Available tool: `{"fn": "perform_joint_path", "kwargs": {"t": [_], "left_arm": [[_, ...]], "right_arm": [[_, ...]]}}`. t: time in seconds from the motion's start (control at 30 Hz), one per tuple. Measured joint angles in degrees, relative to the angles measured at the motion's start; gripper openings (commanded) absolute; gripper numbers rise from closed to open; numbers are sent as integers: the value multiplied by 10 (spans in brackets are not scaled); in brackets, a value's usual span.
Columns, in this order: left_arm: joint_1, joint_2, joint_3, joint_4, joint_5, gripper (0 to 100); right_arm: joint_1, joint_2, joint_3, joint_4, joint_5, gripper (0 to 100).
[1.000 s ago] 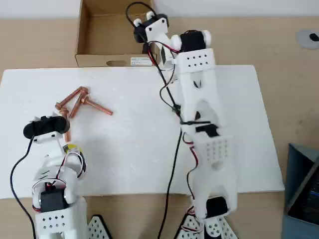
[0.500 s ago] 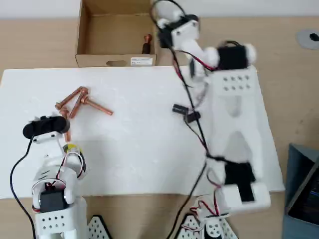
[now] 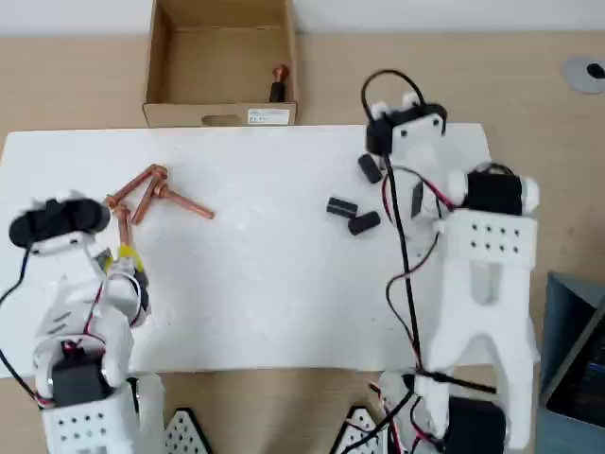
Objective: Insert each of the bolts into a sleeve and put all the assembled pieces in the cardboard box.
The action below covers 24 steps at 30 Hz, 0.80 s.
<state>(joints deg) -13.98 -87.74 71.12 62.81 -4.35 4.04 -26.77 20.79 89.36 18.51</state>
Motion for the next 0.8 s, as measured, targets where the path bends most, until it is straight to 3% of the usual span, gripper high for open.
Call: {"fn": "perform_joint_path", "kwargs": {"t": [0.17, 0.53, 0.8], "left_arm": [[0, 158, -128, 4, 0, 1], [-47, 470, -294, 4, -1, 2], [-47, 654, -390, 73, -76, 3]], "right_arm": [[29, -45, 63, -20, 18, 10], [69, -91, 127, -27, 18, 10], [69, -128, 176, -51, 18, 10]]}}
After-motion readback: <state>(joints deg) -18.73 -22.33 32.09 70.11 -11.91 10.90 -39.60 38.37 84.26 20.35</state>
